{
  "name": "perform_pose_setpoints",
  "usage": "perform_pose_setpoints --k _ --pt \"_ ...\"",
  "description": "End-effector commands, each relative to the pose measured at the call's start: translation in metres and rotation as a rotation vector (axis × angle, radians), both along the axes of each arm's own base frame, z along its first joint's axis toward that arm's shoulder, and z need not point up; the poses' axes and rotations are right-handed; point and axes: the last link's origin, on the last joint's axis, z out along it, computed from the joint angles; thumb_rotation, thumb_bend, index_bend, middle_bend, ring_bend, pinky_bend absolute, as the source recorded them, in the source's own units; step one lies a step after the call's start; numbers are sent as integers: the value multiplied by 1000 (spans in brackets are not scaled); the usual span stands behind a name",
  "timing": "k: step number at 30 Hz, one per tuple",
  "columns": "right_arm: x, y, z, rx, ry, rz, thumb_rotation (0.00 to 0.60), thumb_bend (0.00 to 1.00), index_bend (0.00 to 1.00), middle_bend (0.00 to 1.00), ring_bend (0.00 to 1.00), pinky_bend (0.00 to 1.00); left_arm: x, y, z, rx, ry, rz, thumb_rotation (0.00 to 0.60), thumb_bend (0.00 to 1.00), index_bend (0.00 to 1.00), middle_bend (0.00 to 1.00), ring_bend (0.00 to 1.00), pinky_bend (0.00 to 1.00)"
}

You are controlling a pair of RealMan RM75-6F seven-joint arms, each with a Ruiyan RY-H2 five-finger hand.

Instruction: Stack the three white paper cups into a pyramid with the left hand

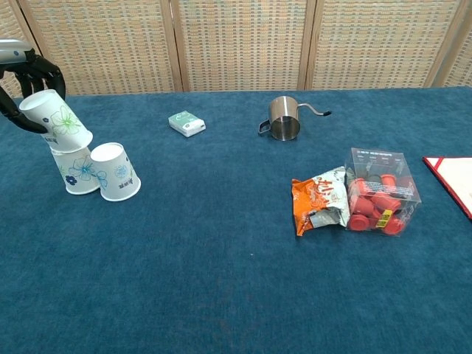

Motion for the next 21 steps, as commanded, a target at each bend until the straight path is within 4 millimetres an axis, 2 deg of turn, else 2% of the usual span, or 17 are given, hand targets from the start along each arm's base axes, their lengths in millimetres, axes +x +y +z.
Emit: perform_pose_setpoints --k 1,10,13,15,16,18,21 --pt "-1 0 1 -1 -1 -3 600 0 91 0 0 0 6 3 -2 4 5 -10 600 166 500 463 440 410" --pt "-1 0 1 0 -6 -3 600 0 91 0 0 0 12 6 -11 -6 34 -4 600 167 487 419 412 410" --pt "-2 0 1 2 -5 -4 600 0 91 0 0 0 12 7 -12 -4 42 -5 600 167 292 262 326 406" --pt "-2 0 1 3 -5 -3 600 0 91 0 0 0 14 6 -13 -8 34 -5 600 167 84 107 250 399" --pt "-1 0 0 2 -5 -2 600 0 91 0 0 0 15 6 -14 -8 30 -8 600 166 39 66 229 397" --pt "-1 0 0 4 -2 0 600 0 91 0 0 0 18 4 -14 -7 9 -17 600 165 0 11 189 392" --pt "-1 0 -2 8 -1 -2 600 0 91 0 0 0 20 2 -13 -15 -16 -25 600 164 0 0 166 379"
